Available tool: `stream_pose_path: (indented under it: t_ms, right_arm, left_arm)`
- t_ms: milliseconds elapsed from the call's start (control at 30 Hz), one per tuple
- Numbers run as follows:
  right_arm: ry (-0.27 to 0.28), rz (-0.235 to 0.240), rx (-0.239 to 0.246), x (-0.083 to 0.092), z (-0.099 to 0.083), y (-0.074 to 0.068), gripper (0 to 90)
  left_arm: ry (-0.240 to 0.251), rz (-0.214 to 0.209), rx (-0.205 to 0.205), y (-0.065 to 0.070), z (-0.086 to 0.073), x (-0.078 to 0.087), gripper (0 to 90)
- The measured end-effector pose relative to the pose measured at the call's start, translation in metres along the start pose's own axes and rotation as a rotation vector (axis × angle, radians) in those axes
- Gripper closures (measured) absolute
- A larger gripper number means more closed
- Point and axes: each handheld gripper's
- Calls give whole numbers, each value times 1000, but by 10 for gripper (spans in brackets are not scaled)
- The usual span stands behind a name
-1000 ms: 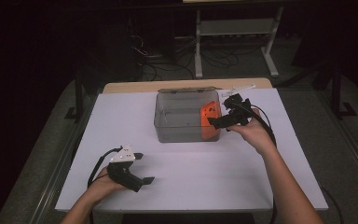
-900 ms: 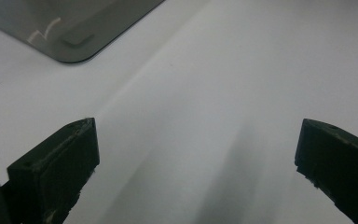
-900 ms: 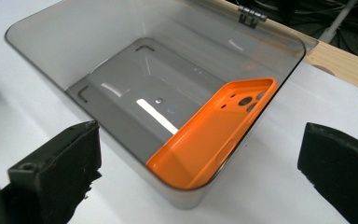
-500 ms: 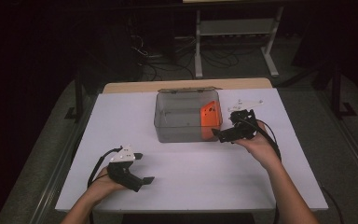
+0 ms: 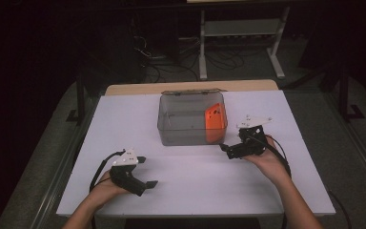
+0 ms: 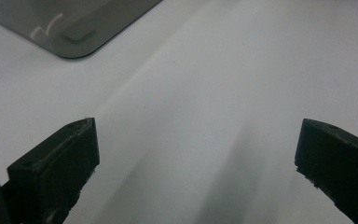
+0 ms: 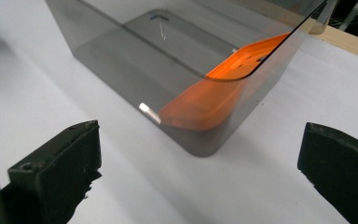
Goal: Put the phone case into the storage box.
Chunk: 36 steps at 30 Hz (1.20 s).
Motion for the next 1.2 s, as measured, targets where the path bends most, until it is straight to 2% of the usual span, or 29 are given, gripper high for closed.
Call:
stream_pose_path:
  t_ms: [167, 600, 1200]
  right_arm:
    - [14, 0, 7, 3, -8, -7, 0]
    - [6, -5, 21, 11, -33, -20, 0]
    - [-27, -14, 34, 23, -61, -33, 0]
  left_arm:
    - [0, 0, 0, 0, 0, 0, 0]
    - [-2, -2, -1, 0, 0, 0, 0]
    - [-1, -2, 0, 0, 0, 1, 0]
Point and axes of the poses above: each handheld gripper's, and its own axes: x roughly backward along the jaws, z roughly out of its top, y roughly to its right, and after that the axes turned 9 degrees about x, right-handed
